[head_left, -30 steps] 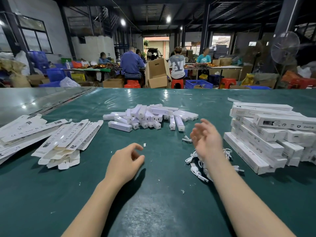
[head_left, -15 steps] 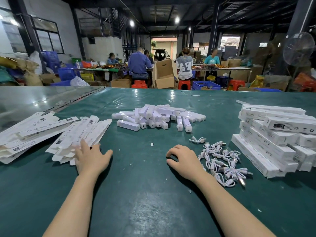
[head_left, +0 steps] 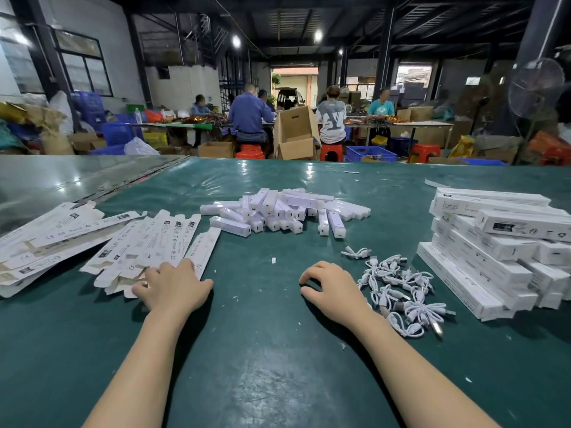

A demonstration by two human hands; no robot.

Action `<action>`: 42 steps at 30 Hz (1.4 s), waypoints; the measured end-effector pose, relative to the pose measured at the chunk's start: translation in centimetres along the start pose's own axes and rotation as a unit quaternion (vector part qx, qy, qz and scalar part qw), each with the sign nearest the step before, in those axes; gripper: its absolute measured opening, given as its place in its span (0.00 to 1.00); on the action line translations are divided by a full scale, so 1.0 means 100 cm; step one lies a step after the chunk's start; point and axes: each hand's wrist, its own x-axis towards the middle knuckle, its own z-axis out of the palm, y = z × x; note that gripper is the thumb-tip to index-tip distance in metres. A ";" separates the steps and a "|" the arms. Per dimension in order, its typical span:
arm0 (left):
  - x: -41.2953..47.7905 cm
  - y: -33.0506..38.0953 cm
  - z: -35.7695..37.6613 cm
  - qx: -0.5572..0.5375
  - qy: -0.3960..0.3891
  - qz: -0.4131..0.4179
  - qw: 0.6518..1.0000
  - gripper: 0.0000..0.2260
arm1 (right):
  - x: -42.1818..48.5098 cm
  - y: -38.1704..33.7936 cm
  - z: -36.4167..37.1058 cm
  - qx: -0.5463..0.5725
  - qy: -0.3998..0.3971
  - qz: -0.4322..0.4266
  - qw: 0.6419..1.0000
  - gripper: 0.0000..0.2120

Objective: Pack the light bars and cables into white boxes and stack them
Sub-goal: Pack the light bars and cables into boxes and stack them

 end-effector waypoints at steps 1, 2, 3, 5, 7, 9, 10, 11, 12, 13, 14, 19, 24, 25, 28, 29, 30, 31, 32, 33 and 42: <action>-0.001 0.000 0.000 -0.016 0.001 0.005 1.000 0.18 | 0.000 -0.001 0.000 -0.001 0.000 0.001 1.000 0.10; -0.002 0.001 0.001 -0.039 0.001 0.008 0.999 0.19 | 0.000 -0.001 0.000 -0.001 0.000 0.002 1.000 0.10; -0.002 0.001 0.001 -0.059 0.000 0.008 0.998 0.20 | 0.000 -0.002 -0.001 0.000 -0.001 0.003 1.000 0.10; -0.003 0.001 0.003 -0.059 0.004 0.010 0.998 0.19 | -0.001 -0.002 -0.001 0.002 -0.001 0.004 1.000 0.10; -0.002 0.001 0.003 -0.067 0.024 0.030 0.997 0.12 | -0.001 -0.001 -0.001 0.003 -0.001 0.006 1.000 0.10; -0.004 0.006 0.000 -0.129 0.058 0.068 0.988 0.11 | -0.001 -0.002 -0.001 0.001 -0.004 0.005 1.000 0.10; -0.007 0.010 0.000 -0.158 0.070 0.095 0.980 0.11 | -0.001 -0.003 0.000 0.004 -0.002 0.005 1.000 0.10; -0.012 0.017 0.000 -0.181 0.078 0.126 0.972 0.12 | -0.001 -0.003 0.000 0.015 0.003 0.006 1.000 0.10; -0.018 0.024 0.001 -0.197 0.079 0.158 0.964 0.12 | -0.002 -0.004 -0.001 0.037 0.014 0.009 0.999 0.11; -0.026 0.032 0.003 -0.210 0.077 0.195 0.955 0.12 | -0.002 -0.005 -0.002 0.079 0.029 0.018 0.996 0.13; -0.034 0.040 0.006 -0.227 0.073 0.239 0.941 0.11 | -0.001 -0.006 -0.003 0.144 0.042 0.038 0.988 0.15; -0.066 0.067 0.022 -0.280 0.033 0.472 0.835 0.16 | 0.000 -0.007 -0.009 0.624 -0.002 0.110 0.774 0.23; -0.066 0.067 0.022 -0.443 -0.051 0.376 0.812 0.13 | -0.001 0.000 -0.014 0.712 -0.041 0.094 0.695 0.15; -0.065 0.066 0.021 -0.483 -0.079 0.337 0.804 0.12 | 0.000 0.001 -0.014 0.715 -0.036 0.102 0.691 0.13; -0.060 0.064 0.018 -0.565 -0.148 0.267 0.766 0.10 | 0.003 0.003 -0.012 0.721 -0.015 0.132 0.680 0.06; -0.059 0.063 0.018 -0.577 -0.159 0.257 0.758 0.11 | 0.003 0.004 -0.012 0.724 -0.012 0.136 0.676 0.04; -0.057 0.062 0.018 -0.584 -0.163 0.252 0.755 0.12 | 0.003 0.004 -0.013 0.726 -0.010 0.140 0.673 0.03; -0.057 0.062 0.018 -0.587 -0.163 0.247 0.754 0.13 | 0.003 0.004 -0.013 0.729 -0.008 0.143 0.669 0.02; -0.057 0.062 0.018 -0.589 -0.159 0.241 0.755 0.13 | 0.003 0.004 -0.013 0.733 -0.007 0.145 0.664 0.03; -0.057 0.062 0.018 -0.590 -0.152 0.233 0.758 0.13 | 0.002 0.004 -0.013 0.738 -0.007 0.146 0.659 0.04; -0.053 0.064 0.028 -0.546 -0.121 0.224 0.798 0.10 | 0.001 0.004 -0.013 0.745 -0.014 0.132 0.654 0.03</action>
